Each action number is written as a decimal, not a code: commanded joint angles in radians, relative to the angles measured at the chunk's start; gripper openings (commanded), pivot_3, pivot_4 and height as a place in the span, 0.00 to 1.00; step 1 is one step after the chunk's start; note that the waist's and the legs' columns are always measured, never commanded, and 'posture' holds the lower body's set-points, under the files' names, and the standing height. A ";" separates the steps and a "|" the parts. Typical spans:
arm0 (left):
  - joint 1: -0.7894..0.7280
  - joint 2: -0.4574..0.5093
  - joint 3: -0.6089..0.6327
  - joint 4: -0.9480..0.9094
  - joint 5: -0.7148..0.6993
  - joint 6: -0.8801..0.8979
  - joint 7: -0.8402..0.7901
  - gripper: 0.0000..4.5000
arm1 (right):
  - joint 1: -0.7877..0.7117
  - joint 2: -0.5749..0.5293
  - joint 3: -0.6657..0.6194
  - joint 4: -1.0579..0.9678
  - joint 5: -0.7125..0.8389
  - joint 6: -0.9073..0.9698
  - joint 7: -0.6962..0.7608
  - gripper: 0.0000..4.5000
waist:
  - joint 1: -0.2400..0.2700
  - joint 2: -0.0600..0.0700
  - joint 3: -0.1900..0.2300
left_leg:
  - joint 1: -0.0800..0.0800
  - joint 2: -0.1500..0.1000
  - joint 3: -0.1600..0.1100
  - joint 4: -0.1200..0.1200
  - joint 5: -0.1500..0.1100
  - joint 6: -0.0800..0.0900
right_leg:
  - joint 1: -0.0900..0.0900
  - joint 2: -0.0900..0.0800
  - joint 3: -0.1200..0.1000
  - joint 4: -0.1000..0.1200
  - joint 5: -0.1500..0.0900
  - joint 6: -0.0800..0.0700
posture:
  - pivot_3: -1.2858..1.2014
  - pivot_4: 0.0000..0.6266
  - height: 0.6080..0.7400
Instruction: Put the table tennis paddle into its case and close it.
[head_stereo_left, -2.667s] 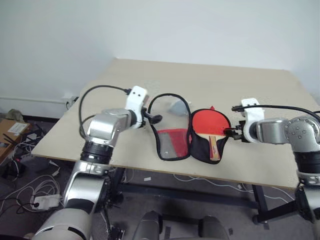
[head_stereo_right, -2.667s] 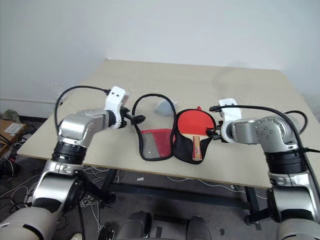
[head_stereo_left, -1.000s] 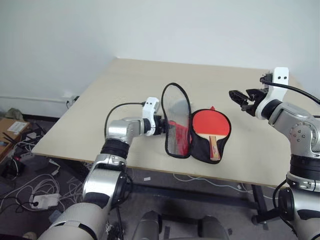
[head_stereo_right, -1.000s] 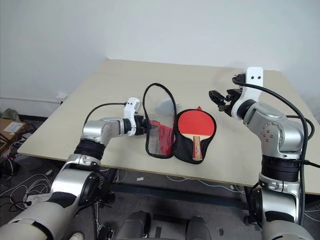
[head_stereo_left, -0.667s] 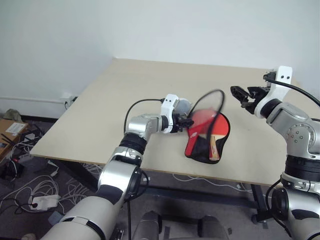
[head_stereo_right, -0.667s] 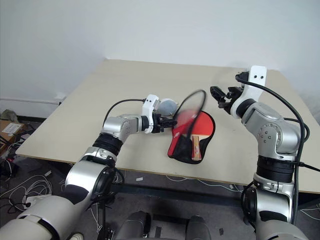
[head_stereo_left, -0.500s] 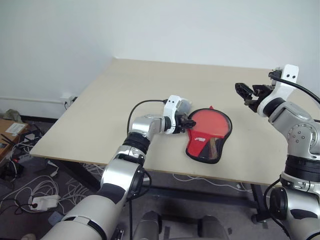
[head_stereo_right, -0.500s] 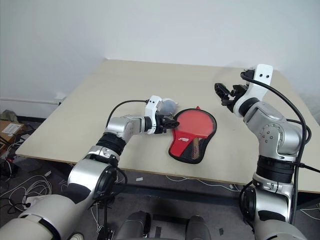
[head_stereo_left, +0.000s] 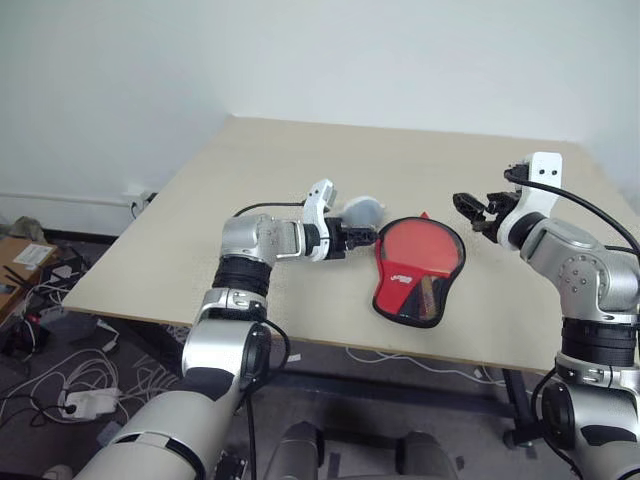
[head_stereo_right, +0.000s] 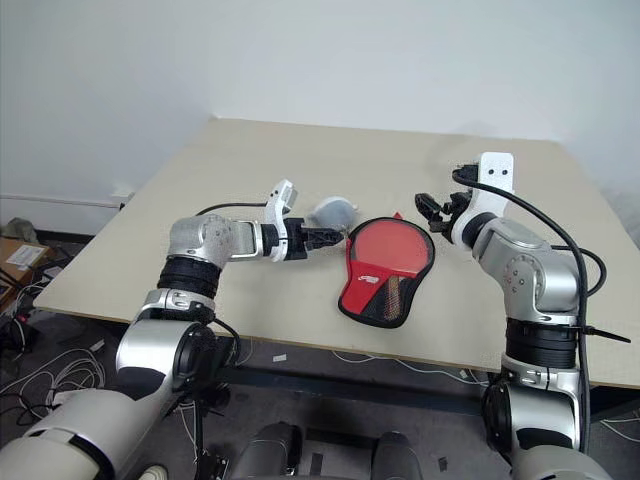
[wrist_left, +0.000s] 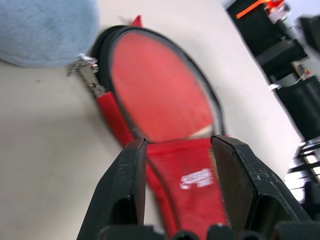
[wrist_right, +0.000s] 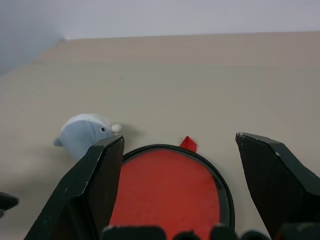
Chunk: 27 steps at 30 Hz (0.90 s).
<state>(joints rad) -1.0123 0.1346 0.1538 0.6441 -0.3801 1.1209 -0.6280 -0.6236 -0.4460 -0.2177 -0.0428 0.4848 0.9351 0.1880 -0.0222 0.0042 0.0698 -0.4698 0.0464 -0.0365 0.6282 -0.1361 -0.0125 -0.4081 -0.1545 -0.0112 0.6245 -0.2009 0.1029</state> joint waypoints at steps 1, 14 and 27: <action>0.021 -0.026 0.068 -0.057 -0.056 0.066 0.070 0.47 | -0.022 -0.002 0.009 -0.003 -0.037 -0.031 -0.006 0.86 | 0.000 0.000 0.000 | 0.000 0.000 0.000 0.000 0.000 0.000 | 0.000 0.000 0.000 0.000 0.000 0.000 | 0.52 0.00 0.61; 0.065 -0.052 0.171 -0.003 -0.101 0.117 0.197 0.99 | -0.006 0.009 0.017 -0.010 -0.071 -0.037 0.004 0.86 | 0.000 0.000 0.000 | 0.001 0.000 0.000 0.000 0.000 -0.001 | 0.000 0.000 0.000 0.001 0.000 0.000 | 0.52 0.00 0.61; 0.041 -0.103 0.134 0.082 -0.096 0.063 0.185 0.99 | -0.002 0.020 0.011 -0.017 -0.082 -0.032 0.003 0.86 | 0.001 0.000 0.000 | 0.001 0.000 0.000 0.000 0.000 -0.001 | 0.001 0.000 0.000 0.001 0.000 0.000 | 0.52 0.00 0.61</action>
<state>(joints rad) -0.9295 0.0476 0.2987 0.7266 -0.4567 1.1926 -0.4273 -0.6140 -0.4235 -0.1875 -0.0254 0.4012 0.9171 0.1893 -0.0209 0.0042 0.0698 -0.4688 0.0461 -0.0365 0.6282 -0.1357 -0.0134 -0.4076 -0.1545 -0.0113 0.6250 -0.2007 0.1027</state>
